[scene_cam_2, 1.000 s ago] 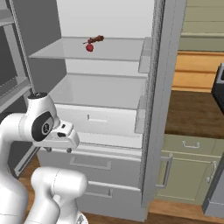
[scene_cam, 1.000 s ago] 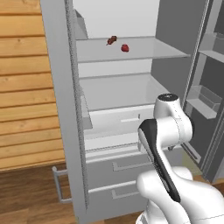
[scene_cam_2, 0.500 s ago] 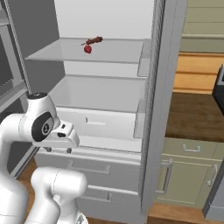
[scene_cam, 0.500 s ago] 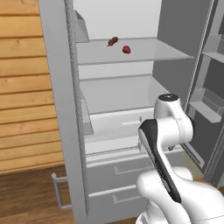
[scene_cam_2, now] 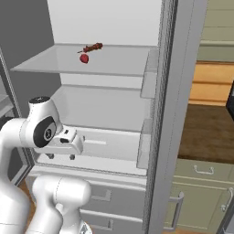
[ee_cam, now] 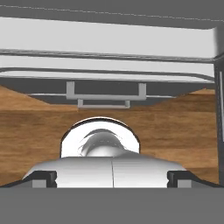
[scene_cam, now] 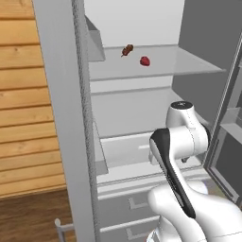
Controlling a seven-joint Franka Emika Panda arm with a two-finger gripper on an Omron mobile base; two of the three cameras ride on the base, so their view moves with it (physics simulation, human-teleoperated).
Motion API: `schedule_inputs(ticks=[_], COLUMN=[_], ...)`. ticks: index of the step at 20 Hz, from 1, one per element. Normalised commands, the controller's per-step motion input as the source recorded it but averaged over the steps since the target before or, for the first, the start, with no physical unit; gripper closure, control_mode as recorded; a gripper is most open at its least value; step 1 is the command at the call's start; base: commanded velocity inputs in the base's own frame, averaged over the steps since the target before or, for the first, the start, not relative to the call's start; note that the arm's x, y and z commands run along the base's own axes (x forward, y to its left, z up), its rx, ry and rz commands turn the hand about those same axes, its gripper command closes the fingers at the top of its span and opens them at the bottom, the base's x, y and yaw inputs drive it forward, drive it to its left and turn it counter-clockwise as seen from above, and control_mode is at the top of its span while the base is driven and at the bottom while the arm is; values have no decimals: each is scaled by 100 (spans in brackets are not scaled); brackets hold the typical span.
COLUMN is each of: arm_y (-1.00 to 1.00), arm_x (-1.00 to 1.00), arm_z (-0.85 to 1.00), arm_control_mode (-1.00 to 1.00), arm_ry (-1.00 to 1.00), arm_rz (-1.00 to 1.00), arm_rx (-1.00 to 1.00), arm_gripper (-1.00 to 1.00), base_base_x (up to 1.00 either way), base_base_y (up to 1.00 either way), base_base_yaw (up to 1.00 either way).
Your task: Take the strawberry from the fridge and place it on top of the pancake, located on the dining counter.
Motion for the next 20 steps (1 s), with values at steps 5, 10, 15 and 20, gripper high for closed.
schedule_inputs(ticks=[5,10,15,20], arm_y=[0,0,0,0], arm_x=[0,0,0,0], arm_z=[0,0,0,0], arm_control_mode=[100,100,100,100], arm_ry=[0,0,0,0], arm_rz=[0,0,0,0], arm_rx=[0,0,0,0], arm_gripper=[-100,-100,-100,-100], base_base_x=[32,40,41,34], base_base_y=[0,0,0,0], base_base_yaw=[0,0,0,0])
